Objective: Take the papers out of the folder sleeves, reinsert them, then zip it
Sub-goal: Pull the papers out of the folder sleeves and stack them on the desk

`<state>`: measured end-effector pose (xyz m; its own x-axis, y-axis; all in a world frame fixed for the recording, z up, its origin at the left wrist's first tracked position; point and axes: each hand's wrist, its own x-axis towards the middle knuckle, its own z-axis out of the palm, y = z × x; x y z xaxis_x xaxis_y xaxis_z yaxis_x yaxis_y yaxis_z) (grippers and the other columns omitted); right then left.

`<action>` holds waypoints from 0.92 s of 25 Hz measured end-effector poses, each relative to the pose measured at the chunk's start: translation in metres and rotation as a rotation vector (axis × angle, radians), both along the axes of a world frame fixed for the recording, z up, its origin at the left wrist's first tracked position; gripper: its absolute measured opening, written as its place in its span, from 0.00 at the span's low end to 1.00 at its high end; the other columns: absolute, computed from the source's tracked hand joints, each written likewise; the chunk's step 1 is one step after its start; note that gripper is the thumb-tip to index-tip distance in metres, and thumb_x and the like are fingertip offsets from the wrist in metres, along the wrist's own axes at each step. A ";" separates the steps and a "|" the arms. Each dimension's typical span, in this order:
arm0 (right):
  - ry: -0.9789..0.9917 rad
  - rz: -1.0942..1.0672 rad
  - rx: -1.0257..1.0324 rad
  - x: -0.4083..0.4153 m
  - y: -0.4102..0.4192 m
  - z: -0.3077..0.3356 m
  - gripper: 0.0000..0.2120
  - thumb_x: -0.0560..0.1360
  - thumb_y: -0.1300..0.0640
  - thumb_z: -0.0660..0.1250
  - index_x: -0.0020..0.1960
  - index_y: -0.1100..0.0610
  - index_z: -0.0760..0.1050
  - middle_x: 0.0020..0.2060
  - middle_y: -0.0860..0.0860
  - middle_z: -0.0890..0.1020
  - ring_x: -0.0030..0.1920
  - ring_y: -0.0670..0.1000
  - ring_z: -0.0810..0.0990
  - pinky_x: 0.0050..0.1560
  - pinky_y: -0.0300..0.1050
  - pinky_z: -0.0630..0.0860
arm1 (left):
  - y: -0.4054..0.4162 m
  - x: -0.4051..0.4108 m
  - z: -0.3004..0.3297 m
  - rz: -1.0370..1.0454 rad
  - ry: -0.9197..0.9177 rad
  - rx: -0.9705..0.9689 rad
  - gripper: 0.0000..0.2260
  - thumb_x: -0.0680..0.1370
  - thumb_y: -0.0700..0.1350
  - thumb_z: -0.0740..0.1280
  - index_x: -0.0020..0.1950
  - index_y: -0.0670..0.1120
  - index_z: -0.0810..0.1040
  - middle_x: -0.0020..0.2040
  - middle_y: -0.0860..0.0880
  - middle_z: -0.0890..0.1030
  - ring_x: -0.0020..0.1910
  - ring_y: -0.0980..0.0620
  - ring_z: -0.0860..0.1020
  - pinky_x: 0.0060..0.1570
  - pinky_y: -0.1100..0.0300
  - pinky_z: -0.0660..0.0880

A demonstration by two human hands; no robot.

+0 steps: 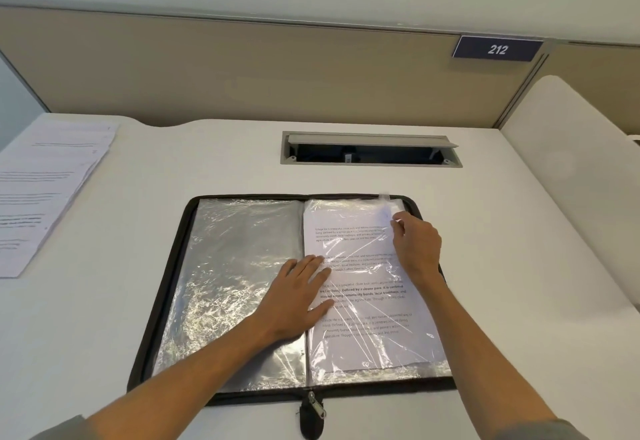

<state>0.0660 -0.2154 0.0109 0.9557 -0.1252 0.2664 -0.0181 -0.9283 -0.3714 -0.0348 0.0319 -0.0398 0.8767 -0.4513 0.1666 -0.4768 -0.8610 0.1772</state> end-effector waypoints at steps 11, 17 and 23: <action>-0.116 0.090 0.428 -0.012 0.007 0.012 0.05 0.83 0.54 0.57 0.55 0.55 0.68 0.27 0.44 0.73 0.24 0.46 0.70 0.28 0.44 0.65 | -0.032 0.092 0.052 0.167 0.022 -0.247 0.24 0.81 0.57 0.52 0.71 0.44 0.69 0.73 0.44 0.69 0.72 0.45 0.66 0.70 0.47 0.62; 0.027 0.040 0.715 -0.008 0.006 0.027 0.21 0.76 0.58 0.71 0.65 0.50 0.66 0.37 0.44 0.80 0.33 0.44 0.81 0.32 0.34 0.77 | -0.050 0.154 0.072 0.146 0.302 -0.531 0.14 0.82 0.47 0.58 0.55 0.41 0.80 0.51 0.46 0.78 0.56 0.45 0.75 0.57 0.48 0.71; 0.126 0.108 0.969 -0.005 -0.007 0.031 0.33 0.68 0.61 0.77 0.67 0.46 0.66 0.57 0.53 0.80 0.49 0.49 0.84 0.41 0.38 0.81 | -0.060 0.167 0.081 0.217 0.389 -0.729 0.14 0.82 0.48 0.62 0.46 0.42 0.82 0.46 0.46 0.83 0.48 0.48 0.80 0.52 0.51 0.75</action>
